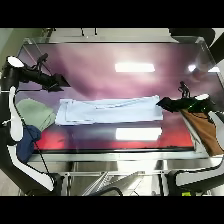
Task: Fold the shirts.
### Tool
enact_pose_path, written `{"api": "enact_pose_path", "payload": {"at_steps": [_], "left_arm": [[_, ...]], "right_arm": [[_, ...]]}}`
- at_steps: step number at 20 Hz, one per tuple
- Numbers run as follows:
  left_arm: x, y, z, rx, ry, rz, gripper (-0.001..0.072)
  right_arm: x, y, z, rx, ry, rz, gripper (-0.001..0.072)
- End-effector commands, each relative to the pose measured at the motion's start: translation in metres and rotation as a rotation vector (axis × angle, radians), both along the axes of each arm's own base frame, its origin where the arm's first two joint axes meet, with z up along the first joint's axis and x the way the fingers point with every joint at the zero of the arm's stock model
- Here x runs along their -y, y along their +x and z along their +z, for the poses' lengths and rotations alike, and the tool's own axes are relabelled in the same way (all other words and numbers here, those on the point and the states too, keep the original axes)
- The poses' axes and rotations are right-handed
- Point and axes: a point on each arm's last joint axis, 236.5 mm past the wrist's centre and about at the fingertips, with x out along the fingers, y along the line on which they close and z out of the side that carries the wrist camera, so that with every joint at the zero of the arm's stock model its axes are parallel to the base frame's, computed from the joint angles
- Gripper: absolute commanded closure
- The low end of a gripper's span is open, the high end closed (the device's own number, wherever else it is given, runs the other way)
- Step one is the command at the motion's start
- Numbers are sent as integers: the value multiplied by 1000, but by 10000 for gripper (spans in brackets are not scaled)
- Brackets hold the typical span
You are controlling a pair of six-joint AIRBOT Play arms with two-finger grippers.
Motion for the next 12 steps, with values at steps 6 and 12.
{"api": "enact_pose_path", "payload": {"at_steps": [6, 12], "left_arm": [[64, -11, 3, 3, -1, -117, 173], [169, -36, -56, -6, -4, -187, 685]], "right_arm": [[-37, 0, 17, -11, 123, 107, 694], [-33, 13, 162, 155, 164, 212, 695]]}}
